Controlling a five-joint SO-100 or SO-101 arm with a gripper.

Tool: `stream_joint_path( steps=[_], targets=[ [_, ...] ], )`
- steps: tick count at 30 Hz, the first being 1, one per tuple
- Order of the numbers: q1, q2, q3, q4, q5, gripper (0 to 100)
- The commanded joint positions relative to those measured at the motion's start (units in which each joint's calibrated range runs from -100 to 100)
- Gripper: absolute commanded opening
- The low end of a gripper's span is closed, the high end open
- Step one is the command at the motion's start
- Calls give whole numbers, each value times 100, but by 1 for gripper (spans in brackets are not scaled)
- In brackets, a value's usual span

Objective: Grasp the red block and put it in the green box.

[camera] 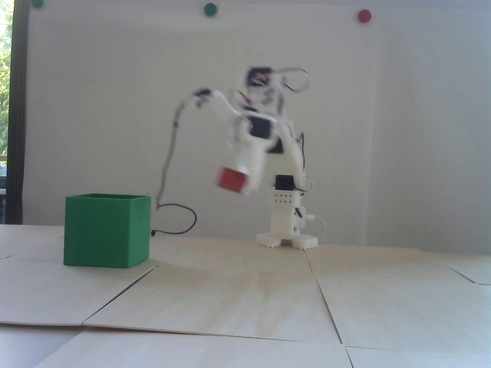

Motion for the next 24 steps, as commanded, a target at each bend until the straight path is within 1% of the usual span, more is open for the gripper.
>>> stream_joint_path(
  steps=[1, 9, 13, 15, 18, 21, 24],
  targets=[
    [337, -2040, 1417, 199, -8, 2],
    [377, -4456, 4735, 199, 325, 2],
    [385, -5664, 5924, 191, 486, 2],
    [385, -6122, 6164, 182, 491, 2],
    [393, -6525, 6048, 22, 491, 2],
    [409, -6572, 5844, -534, 450, 2],
    [948, -6564, 5836, -1251, 455, 2]
  ],
)
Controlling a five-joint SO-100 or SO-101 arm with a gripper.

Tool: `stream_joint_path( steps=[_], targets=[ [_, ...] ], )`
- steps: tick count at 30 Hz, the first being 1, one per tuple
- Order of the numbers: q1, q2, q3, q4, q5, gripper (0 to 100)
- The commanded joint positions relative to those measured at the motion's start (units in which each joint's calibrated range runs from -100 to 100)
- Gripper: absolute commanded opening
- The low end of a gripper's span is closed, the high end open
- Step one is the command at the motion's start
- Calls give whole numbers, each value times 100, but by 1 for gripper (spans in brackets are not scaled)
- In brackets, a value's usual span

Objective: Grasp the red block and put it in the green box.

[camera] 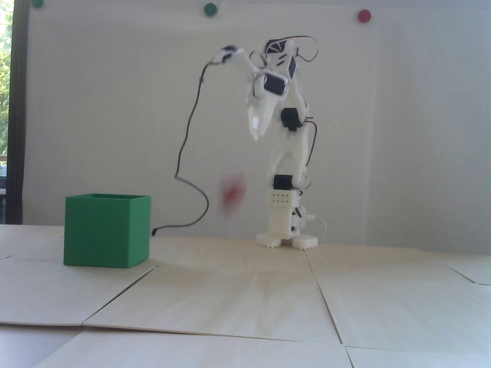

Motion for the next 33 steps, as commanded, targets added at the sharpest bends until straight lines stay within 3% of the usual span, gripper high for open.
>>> stream_joint_path(
  steps=[1, 5, 9, 15, 21, 27, 33],
  targets=[
    [712, -304, -234, -937, 29, 2],
    [1452, -304, -217, -1620, 44, 2],
    [1532, -233, -217, -1704, 50, 2],
    [406, -138, 227, -659, 44, 2],
    [-269, -131, 1407, -583, 18, 2],
    [-141, -154, 3235, -1721, 34, 2],
    [567, -123, 3927, -2573, 357, 2]
  ],
)
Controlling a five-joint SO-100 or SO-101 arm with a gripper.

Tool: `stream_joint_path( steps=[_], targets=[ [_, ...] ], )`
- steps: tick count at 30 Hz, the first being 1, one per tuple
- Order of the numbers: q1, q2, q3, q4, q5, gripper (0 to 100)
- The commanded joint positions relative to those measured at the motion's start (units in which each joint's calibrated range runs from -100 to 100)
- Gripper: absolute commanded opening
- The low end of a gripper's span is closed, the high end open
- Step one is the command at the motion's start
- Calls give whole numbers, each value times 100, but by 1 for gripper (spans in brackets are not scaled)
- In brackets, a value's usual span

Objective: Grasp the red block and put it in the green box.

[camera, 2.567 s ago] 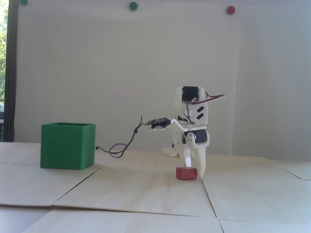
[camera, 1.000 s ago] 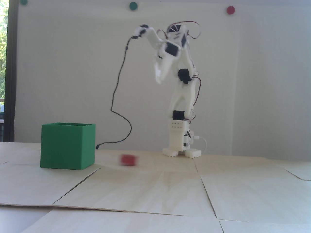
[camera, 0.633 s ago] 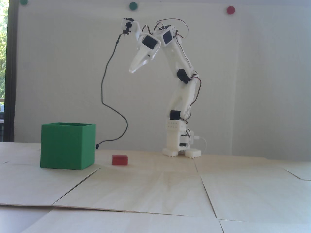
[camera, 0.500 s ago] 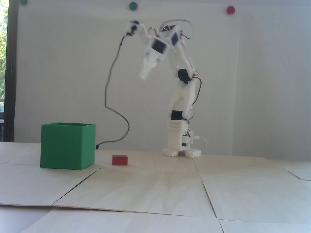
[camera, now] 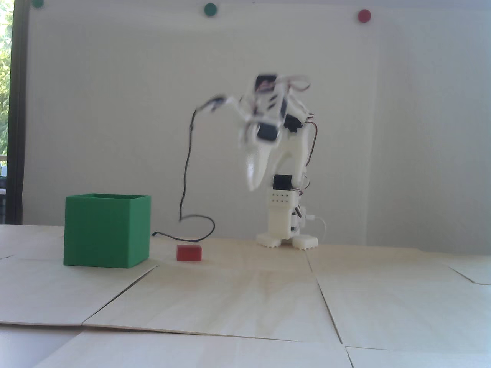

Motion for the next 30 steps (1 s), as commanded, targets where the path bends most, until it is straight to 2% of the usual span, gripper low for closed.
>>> stream_joint_path(
  steps=[1, 5, 14, 23, 30],
  targets=[
    [558, -81, 417, -819, 192, 2],
    [920, -73, 1206, -1511, 520, 2],
    [1161, -73, 2404, -2910, 703, 2],
    [1265, -73, 3087, -3686, 713, 2],
    [1434, -73, 3283, -3846, 864, 2]
  ],
)
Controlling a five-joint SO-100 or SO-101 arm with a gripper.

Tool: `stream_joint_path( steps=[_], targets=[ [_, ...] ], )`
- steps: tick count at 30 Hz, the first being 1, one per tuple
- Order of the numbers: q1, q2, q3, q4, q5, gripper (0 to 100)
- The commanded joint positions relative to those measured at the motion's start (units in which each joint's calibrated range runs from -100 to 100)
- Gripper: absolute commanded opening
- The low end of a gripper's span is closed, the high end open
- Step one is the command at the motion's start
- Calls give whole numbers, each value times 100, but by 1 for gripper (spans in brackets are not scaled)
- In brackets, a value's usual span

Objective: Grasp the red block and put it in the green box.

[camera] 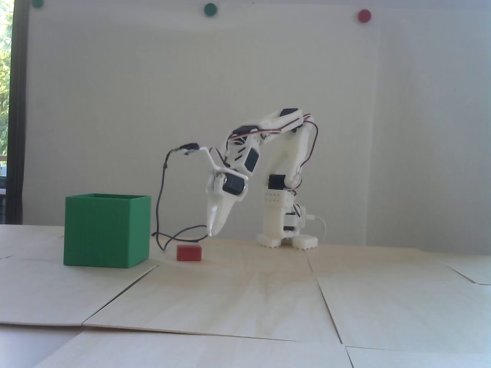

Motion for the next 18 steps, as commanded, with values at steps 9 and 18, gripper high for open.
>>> stream_joint_path(
  steps=[9, 18],
  targets=[
    [778, -73, 6, -152, 520, 30],
    [729, -73, 583, -161, 697, 32]
  ],
)
